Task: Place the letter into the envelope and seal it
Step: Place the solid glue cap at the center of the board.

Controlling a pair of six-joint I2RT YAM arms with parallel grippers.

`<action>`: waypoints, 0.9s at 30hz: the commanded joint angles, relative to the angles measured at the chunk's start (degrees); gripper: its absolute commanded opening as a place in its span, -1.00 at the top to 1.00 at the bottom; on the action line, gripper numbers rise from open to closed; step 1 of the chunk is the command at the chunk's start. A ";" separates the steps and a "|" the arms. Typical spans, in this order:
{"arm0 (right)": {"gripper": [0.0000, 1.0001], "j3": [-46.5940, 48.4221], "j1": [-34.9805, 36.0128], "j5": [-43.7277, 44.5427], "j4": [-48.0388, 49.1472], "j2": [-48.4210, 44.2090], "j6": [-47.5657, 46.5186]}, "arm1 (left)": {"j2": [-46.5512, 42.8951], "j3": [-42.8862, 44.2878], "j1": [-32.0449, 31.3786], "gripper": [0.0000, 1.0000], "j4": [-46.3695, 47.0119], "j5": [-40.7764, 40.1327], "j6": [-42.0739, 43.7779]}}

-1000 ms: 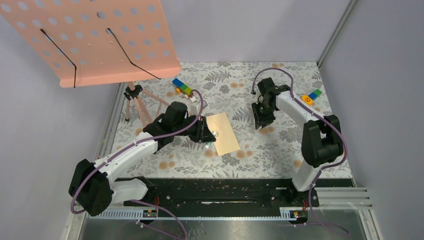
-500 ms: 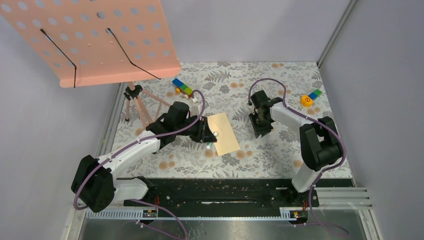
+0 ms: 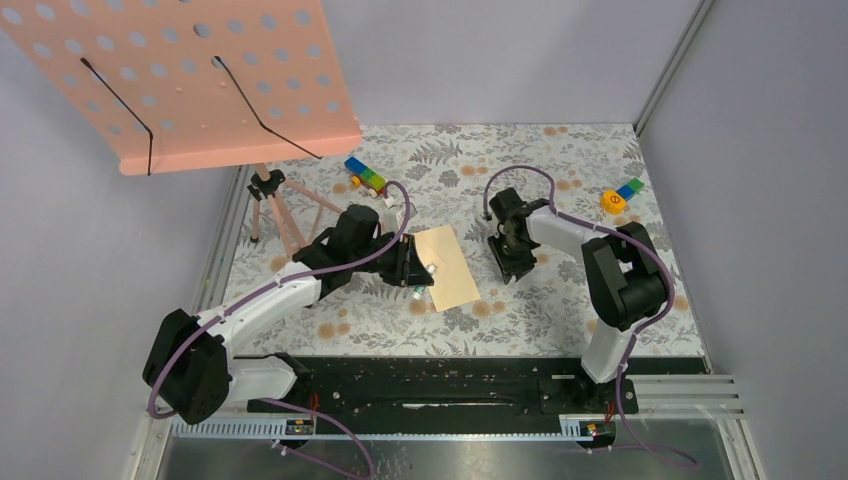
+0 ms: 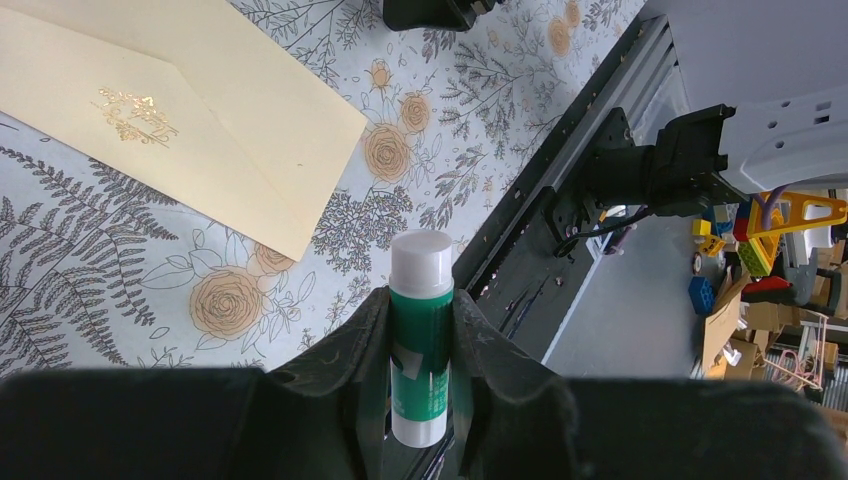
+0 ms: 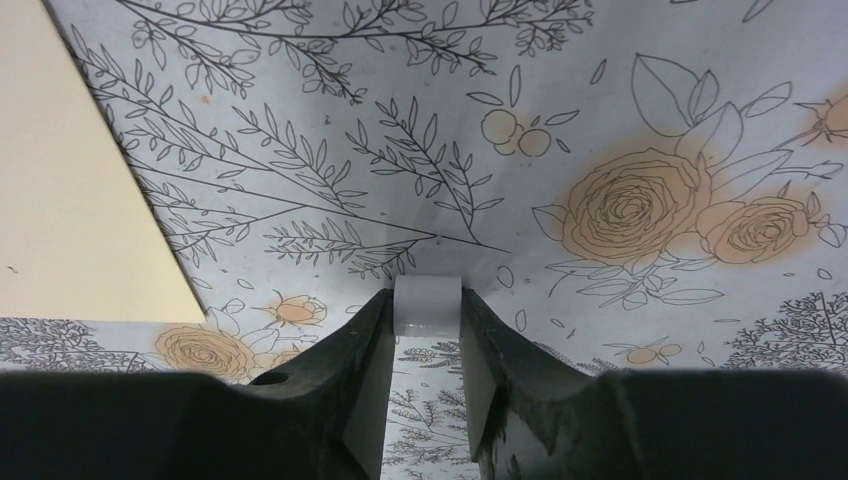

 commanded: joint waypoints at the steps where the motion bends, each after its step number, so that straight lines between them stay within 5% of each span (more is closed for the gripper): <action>1: 0.23 1.08 0.69 -1.47 0.00 0.12 -1.34 | 0.06 0.00 0.22 1.00 3.20 1.58 -0.10; 19: -0.53 3.58 0.94 2.55 -4.09 -7.32 0.84 | 0.19 -0.27 0.24 1.00 3.42 1.62 0.06; 22: -0.95 5.72 0.85 5.93 -6.30 -11.61 5.88 | 0.11 -0.55 0.23 1.00 3.31 1.64 0.10; 27: -0.99 5.45 0.80 4.33 -6.63 -17.73 25.11 | -0.22 -0.82 0.22 1.00 3.28 1.65 0.42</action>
